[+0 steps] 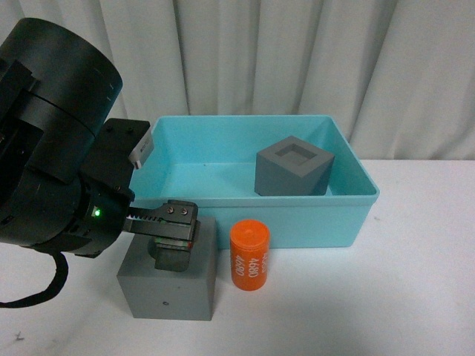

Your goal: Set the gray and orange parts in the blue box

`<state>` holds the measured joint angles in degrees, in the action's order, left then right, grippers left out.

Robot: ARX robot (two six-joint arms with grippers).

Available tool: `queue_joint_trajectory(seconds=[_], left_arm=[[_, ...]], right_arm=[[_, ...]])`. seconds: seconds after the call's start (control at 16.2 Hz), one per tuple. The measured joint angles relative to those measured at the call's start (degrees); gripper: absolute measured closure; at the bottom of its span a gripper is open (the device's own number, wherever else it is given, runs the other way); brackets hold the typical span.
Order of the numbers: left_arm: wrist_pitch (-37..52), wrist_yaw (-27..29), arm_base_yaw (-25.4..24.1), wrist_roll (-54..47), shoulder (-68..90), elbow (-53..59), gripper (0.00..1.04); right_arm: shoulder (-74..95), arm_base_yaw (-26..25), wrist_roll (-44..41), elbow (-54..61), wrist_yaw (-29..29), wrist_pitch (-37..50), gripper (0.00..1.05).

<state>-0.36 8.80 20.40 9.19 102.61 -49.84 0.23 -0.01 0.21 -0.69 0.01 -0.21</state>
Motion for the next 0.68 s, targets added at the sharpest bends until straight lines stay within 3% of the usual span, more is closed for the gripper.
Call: queue_joint_trajectory(seconds=[0.5, 0.68], left_arm=[[1.4, -3.8, -0.5, 5.8, 3.0, -0.3, 0.07], [0.8, -4.1, -0.2, 5.9, 3.0, -0.7, 0.35]], right_arm=[[0.0, 0.0, 0.0, 0.0, 0.0, 0.0, 0.06], [0.0, 0.0, 0.0, 0.0, 0.0, 0.0, 0.06]])
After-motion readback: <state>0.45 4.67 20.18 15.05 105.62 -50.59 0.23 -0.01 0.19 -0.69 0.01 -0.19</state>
